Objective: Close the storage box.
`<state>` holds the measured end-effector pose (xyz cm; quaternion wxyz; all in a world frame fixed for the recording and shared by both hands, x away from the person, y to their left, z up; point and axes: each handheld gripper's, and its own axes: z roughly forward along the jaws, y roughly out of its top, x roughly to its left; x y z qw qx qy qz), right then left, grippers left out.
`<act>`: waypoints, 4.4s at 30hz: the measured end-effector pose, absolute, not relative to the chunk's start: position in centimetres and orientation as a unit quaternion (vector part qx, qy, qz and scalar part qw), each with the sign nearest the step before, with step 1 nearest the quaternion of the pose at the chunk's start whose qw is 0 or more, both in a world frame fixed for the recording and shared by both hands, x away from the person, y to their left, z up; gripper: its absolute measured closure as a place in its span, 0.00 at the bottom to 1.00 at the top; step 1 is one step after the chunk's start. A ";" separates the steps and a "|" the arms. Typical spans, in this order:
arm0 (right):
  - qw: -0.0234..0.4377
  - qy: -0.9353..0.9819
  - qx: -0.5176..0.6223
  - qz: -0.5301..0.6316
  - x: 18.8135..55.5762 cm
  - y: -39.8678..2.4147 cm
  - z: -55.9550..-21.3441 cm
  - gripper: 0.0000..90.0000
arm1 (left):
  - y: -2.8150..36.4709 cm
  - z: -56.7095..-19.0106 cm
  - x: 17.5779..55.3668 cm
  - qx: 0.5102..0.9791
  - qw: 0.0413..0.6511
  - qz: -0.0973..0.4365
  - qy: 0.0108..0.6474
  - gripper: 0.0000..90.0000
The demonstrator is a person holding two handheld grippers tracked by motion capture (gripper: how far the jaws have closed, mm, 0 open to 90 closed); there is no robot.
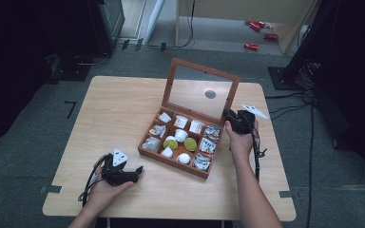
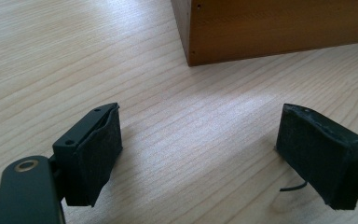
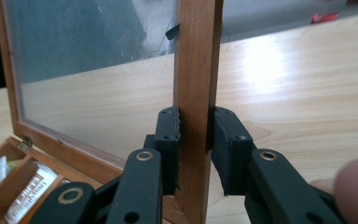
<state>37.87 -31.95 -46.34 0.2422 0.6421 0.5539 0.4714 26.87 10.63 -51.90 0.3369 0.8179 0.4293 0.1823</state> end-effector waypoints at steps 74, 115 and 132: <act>0.299 0.612 0.550 0.483 30.4 -26.9 -43.1 0.54 | 10.3 -51.9 27.1 0.820 0.339 0.180 0.425 0.17; 0.227 0.666 0.540 0.462 24.3 -25.3 -45.0 0.46 | 10.4 -51.9 27.0 0.819 0.339 0.180 0.426 0.17; 0.192 0.685 0.547 0.441 22.6 -23.9 -47.5 0.44 | 10.4 -51.9 26.9 0.819 0.339 0.179 0.427 0.17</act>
